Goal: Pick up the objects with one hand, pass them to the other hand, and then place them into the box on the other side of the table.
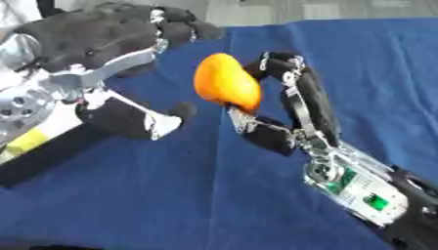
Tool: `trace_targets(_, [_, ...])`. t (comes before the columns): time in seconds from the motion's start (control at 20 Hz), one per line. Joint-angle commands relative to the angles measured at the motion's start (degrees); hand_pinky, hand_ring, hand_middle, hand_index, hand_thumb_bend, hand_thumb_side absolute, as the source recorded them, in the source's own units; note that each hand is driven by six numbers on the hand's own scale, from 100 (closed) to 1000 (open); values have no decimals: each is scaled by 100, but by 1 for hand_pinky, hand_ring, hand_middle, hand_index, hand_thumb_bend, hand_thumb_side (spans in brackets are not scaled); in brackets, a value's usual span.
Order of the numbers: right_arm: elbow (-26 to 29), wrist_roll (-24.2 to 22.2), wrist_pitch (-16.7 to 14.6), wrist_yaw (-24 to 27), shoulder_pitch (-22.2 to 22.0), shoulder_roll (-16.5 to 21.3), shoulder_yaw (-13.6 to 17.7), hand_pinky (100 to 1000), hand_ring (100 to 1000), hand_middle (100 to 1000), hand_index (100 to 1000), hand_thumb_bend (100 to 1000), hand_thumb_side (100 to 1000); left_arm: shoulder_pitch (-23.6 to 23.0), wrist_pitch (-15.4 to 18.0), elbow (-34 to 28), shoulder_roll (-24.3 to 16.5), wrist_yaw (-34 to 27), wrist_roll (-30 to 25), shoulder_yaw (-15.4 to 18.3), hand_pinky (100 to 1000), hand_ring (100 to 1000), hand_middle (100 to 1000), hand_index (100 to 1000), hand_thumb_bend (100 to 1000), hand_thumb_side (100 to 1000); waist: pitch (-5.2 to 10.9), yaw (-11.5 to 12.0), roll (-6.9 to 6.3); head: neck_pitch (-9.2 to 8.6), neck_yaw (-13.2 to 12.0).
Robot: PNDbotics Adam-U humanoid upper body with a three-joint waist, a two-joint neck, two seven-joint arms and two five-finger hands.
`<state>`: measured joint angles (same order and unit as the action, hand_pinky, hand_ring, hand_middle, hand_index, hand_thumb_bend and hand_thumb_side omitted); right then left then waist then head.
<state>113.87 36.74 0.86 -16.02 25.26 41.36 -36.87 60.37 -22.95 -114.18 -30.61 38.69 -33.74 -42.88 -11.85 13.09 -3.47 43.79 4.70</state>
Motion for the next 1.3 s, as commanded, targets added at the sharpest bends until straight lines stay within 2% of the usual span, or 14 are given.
trace_targets(0.05, [72, 31, -108, -66, 110, 24, 29, 564, 503, 411, 559, 168, 100, 46, 69, -41, -6, 126, -196, 35, 844, 846, 854, 988, 356, 353, 90, -5, -69, 33, -31])
trace_targets(0.15, [72, 39, -141, -92, 114, 19, 32, 565, 503, 411, 559, 168, 100, 41, 149, -41, 3, 197, -317, 37, 843, 846, 850, 981, 385, 372, 83, -10, -69, 33, -40])
trace_targets(0.4, [72, 43, -265, -169, 121, 4, 6, 566, 503, 410, 558, 166, 100, 23, 172, -41, 37, 399, -435, 66, 840, 846, 849, 1000, 379, 358, 67, -22, -71, 33, -75])
trace_targets(0.65, [72, -31, -321, -221, 99, -12, -39, 567, 504, 412, 558, 168, 100, -19, -81, -41, 121, 568, -132, 111, 825, 814, 815, 975, 301, 296, 53, -29, -62, 33, -110])
trace_targets(0.8, [72, -95, -339, -251, 88, -20, -65, 568, 503, 412, 558, 168, 100, -23, -171, -41, 168, 522, 240, 94, 816, 799, 795, 927, 302, 284, 44, -28, -60, 33, -130])
trace_targets(0.9, [72, -141, -372, -273, 85, -29, -84, 568, 505, 412, 558, 168, 100, -17, -177, -41, 181, 494, 393, 68, 815, 800, 795, 926, 315, 288, 37, -27, -60, 33, -147])
trace_targets(1.3, [72, -260, -550, -386, 78, -63, -149, 570, 507, 412, 557, 166, 100, -33, -190, -41, 231, 514, 381, -2, 818, 799, 793, 911, 279, 301, 1, -48, -56, 33, -207])
